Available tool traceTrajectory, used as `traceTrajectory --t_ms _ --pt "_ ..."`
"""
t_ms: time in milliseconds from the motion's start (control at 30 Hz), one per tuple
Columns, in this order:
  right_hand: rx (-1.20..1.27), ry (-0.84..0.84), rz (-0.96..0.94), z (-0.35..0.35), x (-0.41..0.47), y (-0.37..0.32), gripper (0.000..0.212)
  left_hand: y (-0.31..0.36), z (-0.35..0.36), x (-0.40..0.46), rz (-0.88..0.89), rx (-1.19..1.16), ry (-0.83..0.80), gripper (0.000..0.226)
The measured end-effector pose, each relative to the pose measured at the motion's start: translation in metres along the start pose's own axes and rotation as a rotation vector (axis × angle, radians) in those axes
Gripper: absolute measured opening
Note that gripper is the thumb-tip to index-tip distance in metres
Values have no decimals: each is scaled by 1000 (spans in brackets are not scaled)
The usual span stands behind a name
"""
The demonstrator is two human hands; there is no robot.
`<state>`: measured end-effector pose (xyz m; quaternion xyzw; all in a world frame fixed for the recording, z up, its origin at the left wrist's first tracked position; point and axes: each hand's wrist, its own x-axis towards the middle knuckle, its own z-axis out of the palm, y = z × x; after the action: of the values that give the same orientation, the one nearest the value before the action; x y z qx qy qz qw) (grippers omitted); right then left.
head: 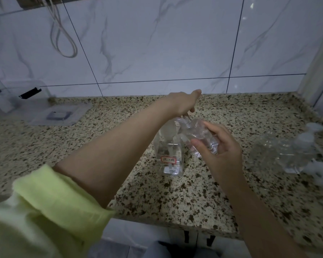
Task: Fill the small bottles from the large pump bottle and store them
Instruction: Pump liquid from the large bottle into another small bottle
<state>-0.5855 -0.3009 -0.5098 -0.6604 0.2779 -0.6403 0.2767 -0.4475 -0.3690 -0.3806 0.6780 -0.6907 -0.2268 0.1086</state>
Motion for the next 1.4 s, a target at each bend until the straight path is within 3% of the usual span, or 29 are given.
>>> traceTrajectory --t_ms 133,467,800,1067,1200,1400 --pt "-1 -11 -3 1 0 0 50 1 -3 0 -31 -23 -55 76" --pt "9 -2 -17 1 0 -2 51 -2 0 2 -8 -7 24 77" --pt "-1 3 2 1 0 -2 55 0 -2 2 -34 -14 -28 78" --pt "0 1 14 1 -1 -3 48 4 0 0 -42 23 -30 78" --pt "-3 -4 2 1 -1 -2 47 -2 -3 2 -14 -66 -13 77" --pt "25 8 13 0 -1 -3 46 6 -1 1 -36 15 -41 78"
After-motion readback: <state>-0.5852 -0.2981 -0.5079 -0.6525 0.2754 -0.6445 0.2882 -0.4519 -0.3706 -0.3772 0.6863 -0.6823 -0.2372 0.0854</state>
